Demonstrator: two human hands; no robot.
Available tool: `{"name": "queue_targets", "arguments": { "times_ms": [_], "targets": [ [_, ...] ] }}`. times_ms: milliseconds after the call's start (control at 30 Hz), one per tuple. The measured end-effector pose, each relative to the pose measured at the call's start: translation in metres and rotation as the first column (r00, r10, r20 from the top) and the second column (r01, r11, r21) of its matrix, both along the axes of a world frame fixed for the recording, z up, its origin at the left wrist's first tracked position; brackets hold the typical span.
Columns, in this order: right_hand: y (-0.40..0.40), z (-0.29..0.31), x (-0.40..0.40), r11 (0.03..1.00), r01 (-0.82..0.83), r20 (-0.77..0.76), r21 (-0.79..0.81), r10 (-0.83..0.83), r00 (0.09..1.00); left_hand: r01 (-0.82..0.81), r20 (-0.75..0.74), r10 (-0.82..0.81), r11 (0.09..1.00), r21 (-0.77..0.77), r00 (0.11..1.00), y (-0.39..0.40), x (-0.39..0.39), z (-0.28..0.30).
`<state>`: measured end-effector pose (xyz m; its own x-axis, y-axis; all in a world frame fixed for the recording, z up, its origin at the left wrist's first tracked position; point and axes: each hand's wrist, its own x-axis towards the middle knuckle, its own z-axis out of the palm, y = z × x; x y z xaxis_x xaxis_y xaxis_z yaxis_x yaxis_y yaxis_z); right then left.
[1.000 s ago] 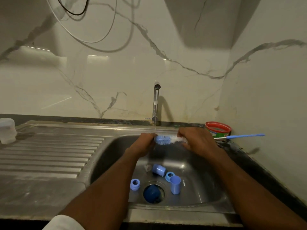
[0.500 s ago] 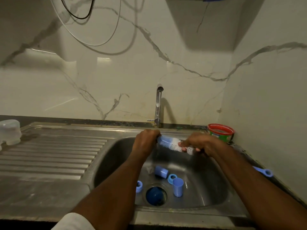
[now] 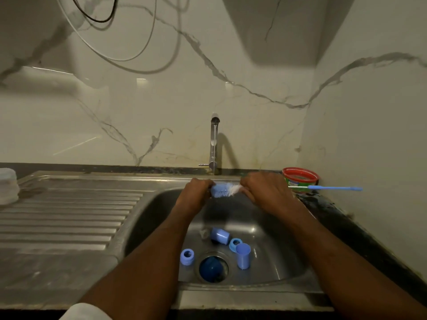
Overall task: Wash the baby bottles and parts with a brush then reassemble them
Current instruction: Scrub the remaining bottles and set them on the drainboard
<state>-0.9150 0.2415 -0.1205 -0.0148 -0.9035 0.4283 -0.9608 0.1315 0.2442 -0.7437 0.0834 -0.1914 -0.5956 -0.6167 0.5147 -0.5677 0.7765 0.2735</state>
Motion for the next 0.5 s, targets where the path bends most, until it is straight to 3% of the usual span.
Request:
{"name": "queue_targets", "arguments": {
  "times_ms": [67,100,133,167,200,233,267,300,333,400,433,500],
  "targets": [
    [0.0,-0.002,0.002,0.999,0.038,0.066,0.004,-0.038,0.997,-0.017,-0.024,0.016,1.0,-0.008,1.0,0.001,0.001,0.002],
    [0.0,-0.003,0.003,0.997,0.059,0.178,0.041,-0.065,0.982,-0.023,-0.044,0.022,0.999,-0.027,0.999,0.001,0.002,0.003],
    [0.0,-0.003,0.0,0.993,0.067,0.386,0.102,-0.101,0.917,-0.028,-0.058,0.025,0.999,-0.046,0.998,0.003,0.003,0.003],
    [0.001,0.0,-0.003,0.978,0.06,0.651,0.198,-0.176,0.739,-0.023,-0.067,0.019,0.998,-0.065,0.998,0.004,0.003,0.004],
    [0.003,0.006,-0.004,0.956,0.031,0.847,0.293,-0.274,0.456,-0.012,-0.071,0.006,0.997,-0.078,0.997,0.005,0.003,0.004],
    [0.006,0.008,-0.006,0.932,0.003,0.908,0.362,-0.353,0.227,0.005,-0.079,-0.012,0.996,-0.087,0.997,0.007,0.002,0.004],
    [0.009,0.009,-0.008,0.921,-0.016,0.913,0.389,-0.384,0.14,0.021,-0.09,-0.029,0.996,-0.083,0.996,0.007,0.002,0.005],
    [0.01,0.006,-0.012,0.92,-0.013,0.909,0.392,-0.385,0.162,0.035,-0.106,-0.043,0.997,-0.072,0.993,0.008,0.001,0.005],
    [0.009,0.003,-0.014,0.933,0.005,0.896,0.36,-0.348,0.275,0.045,-0.117,-0.05,0.998,-0.051,0.992,0.008,-0.001,0.005],
    [0.005,-0.009,-0.015,0.974,0.087,0.703,0.208,-0.211,0.679,0.056,-0.095,-0.055,0.998,0.005,0.994,0.006,-0.003,0.002],
    [0.004,-0.013,-0.016,0.985,0.12,0.54,0.126,-0.17,0.824,0.059,-0.079,-0.056,0.998,0.032,0.995,0.006,-0.003,0.001],
    [0.004,-0.015,-0.014,0.995,0.088,0.327,0.048,-0.099,0.94,0.062,-0.078,-0.056,0.995,0.08,0.995,0.005,-0.001,-0.002]
  ]
}}
